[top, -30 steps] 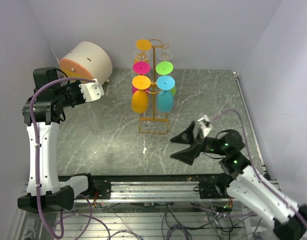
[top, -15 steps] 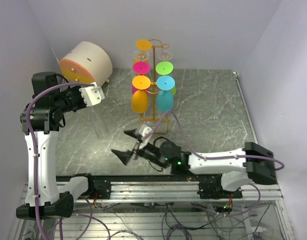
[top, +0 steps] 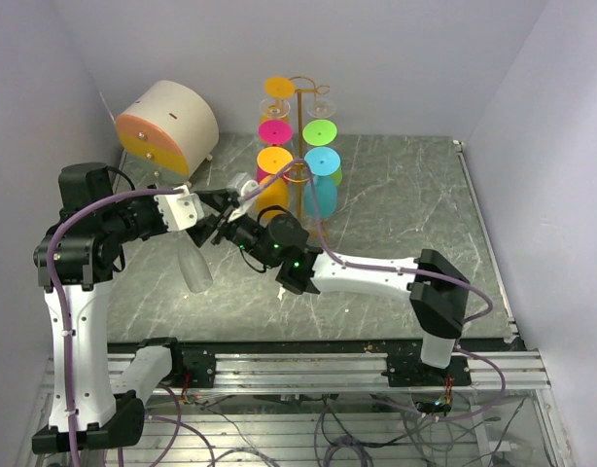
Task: Place the wine glass upside down on the wine glass rack
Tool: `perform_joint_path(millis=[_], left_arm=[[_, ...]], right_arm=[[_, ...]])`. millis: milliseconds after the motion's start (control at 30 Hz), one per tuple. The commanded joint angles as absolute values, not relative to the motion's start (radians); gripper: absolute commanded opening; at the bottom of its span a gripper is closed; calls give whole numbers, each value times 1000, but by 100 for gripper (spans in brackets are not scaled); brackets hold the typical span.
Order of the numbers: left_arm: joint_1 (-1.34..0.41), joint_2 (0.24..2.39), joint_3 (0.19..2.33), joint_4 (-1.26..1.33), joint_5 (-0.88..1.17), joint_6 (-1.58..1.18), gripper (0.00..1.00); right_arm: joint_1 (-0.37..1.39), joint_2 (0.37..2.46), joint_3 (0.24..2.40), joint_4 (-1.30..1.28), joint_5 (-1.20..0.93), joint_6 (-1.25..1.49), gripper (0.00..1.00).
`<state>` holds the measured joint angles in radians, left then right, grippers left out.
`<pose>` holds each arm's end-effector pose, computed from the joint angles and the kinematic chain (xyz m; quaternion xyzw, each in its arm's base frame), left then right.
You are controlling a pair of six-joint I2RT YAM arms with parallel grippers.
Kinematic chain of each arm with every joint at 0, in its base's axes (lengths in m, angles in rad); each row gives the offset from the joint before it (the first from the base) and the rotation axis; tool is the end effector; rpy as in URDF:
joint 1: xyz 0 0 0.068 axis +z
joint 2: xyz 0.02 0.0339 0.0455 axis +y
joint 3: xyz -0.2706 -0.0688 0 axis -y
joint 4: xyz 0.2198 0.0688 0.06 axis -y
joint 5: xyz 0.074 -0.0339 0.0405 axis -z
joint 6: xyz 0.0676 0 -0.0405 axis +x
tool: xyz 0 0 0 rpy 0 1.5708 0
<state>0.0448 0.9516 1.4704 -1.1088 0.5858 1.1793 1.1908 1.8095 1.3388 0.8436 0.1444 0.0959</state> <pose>0.1339 -0.0314 0.4224 0.5685 0.6392 0.0506 0.5154 0.1716 0.4034 0.3816 -0.2418 0.5111 0.4616 0.6835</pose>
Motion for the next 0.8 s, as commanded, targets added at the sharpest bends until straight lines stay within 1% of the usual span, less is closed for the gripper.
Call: perform_joint_path(millis=[0,300,433,500,567,767], left_arm=[[36,941,1488,-1127,642,1195,7],[36,930,1468,-1115,631,1223,7],[36,929,1471,-1105,650,1213,7],[36,928,1473,-1102,656,1210,7],[36,928,1471,-1098,654,1209,7],[36,928,1468,-1089,655,1215,7]], right_arm=[[1200,1890,1426,793,50,141,59],[1200,1933,1444,776,37,181,57],[1200,1941,1425,793,44,194,48],[1200,1950,1436,781,34,201,38],[1200,1960,1447,767,29,211,31],[1199,1962,1430,770,20,236,30]])
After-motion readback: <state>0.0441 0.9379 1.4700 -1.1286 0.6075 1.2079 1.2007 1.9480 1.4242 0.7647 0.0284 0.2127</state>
